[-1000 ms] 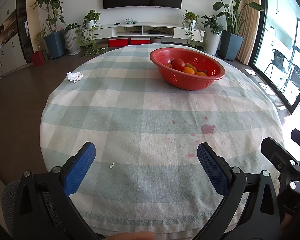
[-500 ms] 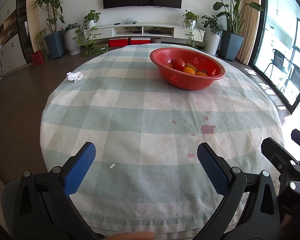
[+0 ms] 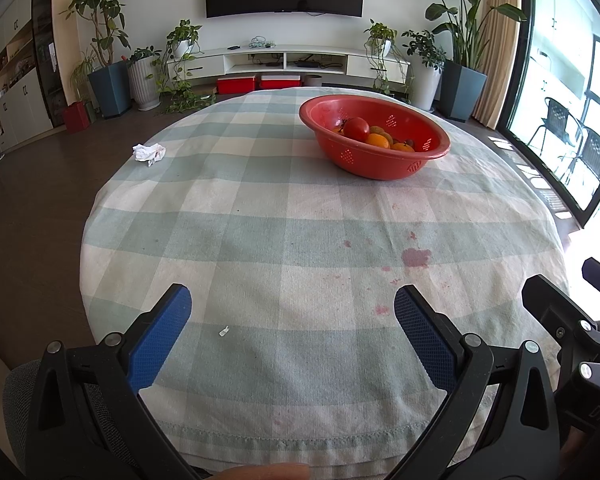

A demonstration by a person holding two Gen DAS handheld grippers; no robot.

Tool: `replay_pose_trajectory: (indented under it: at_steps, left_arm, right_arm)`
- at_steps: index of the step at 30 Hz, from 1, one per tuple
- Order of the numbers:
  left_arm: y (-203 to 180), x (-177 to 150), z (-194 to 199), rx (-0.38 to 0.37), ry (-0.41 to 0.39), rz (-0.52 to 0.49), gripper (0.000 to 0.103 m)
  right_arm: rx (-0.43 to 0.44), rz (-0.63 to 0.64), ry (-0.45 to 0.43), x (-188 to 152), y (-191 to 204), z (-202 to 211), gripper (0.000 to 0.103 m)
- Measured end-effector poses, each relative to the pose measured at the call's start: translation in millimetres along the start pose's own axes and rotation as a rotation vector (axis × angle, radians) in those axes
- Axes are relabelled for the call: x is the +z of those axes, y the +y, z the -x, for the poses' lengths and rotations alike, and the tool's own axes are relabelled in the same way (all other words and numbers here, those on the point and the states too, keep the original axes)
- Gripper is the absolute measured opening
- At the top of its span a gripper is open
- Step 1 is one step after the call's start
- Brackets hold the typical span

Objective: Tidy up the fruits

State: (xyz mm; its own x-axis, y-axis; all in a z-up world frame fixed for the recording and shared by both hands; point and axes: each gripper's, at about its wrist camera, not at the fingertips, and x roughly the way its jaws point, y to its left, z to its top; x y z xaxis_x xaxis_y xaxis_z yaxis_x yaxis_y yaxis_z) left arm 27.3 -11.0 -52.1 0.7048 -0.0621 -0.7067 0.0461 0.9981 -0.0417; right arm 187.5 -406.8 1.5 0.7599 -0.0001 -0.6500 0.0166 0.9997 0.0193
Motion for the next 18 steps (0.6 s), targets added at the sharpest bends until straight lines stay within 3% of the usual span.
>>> replay_pose_trajectory:
  at_steps: [18]
  left_arm:
    - [-0.2,0.0,0.3,0.0,0.0,-0.001,0.103]
  right_arm:
    - [0.0,0.0,0.002,2.2,0.1,0.8,0.103]
